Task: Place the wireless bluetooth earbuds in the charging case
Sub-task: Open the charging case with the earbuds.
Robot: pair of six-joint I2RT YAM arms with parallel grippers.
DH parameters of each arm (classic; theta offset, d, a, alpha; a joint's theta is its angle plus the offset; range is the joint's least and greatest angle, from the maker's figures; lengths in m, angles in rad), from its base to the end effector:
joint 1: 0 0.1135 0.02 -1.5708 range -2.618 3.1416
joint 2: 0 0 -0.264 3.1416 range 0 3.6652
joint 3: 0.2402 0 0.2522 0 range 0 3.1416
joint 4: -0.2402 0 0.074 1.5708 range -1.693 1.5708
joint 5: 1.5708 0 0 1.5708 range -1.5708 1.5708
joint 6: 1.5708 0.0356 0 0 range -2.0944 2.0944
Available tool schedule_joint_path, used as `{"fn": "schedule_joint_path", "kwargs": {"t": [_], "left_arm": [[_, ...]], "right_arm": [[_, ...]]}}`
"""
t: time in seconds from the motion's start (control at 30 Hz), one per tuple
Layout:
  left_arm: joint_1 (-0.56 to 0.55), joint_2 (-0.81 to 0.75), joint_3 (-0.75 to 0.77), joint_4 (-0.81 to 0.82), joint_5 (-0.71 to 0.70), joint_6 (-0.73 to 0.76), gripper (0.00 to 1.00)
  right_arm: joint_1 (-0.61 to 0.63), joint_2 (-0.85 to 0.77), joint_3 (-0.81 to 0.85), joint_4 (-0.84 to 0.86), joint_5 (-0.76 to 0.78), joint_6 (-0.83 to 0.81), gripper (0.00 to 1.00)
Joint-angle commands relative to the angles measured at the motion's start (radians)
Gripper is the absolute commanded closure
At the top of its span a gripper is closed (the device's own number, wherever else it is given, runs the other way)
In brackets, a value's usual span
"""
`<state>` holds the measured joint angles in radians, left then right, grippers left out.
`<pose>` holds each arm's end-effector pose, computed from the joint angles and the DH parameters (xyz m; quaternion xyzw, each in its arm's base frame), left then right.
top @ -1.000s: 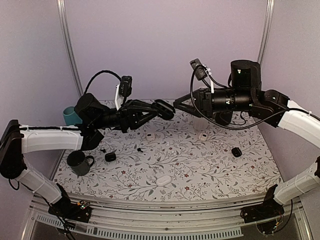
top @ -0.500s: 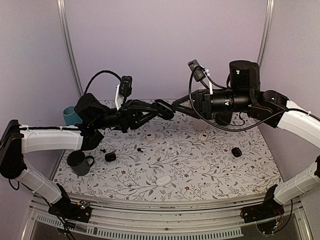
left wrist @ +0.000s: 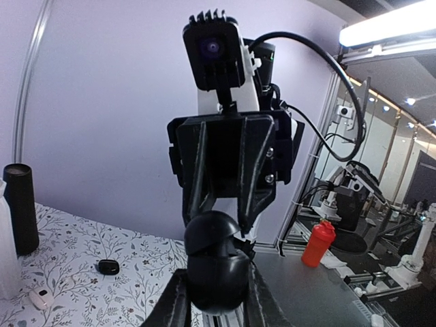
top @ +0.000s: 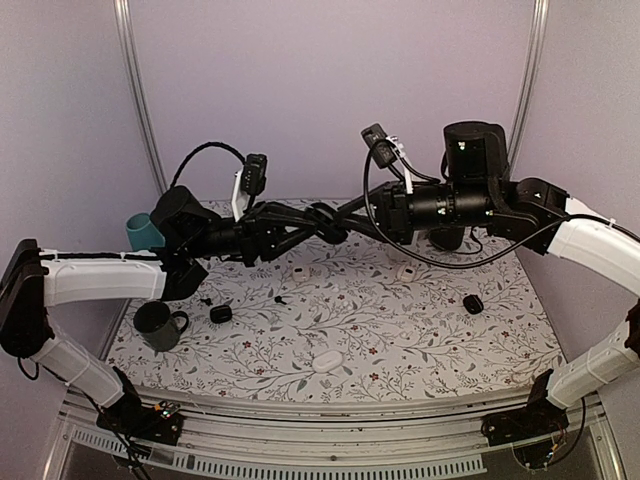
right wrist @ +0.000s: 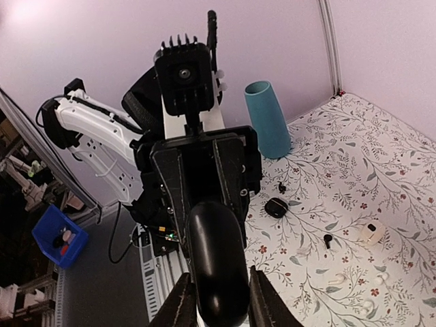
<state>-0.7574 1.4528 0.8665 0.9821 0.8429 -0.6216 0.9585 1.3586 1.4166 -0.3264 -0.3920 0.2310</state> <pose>0.2116 -0.2366 0.3278 0.3740 0.4815 -0.6581 0.4418 0.1662 0.2603 0.4173 -0.3879 0.6871 0.4614 0.4057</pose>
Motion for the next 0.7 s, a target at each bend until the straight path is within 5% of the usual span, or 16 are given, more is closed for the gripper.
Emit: {"fn": "schedule_joint_path", "kwargs": {"t": [0.0, 0.13, 0.67], "left_arm": [[-0.001, 0.008, 0.017, 0.019, 0.007, 0.006, 1.0], [0.0, 0.011, 0.02, 0.009, 0.026, 0.007, 1.0], [0.0, 0.0, 0.009, 0.033, 0.113, 0.018, 1.0]], "right_arm": [[0.02, -0.002, 0.017, -0.036, -0.004, -0.028, 0.69], [0.027, -0.009, 0.016, -0.036, -0.001, -0.044, 0.61], [0.026, -0.007, 0.052, -0.112, 0.18, -0.014, 0.6]]}}
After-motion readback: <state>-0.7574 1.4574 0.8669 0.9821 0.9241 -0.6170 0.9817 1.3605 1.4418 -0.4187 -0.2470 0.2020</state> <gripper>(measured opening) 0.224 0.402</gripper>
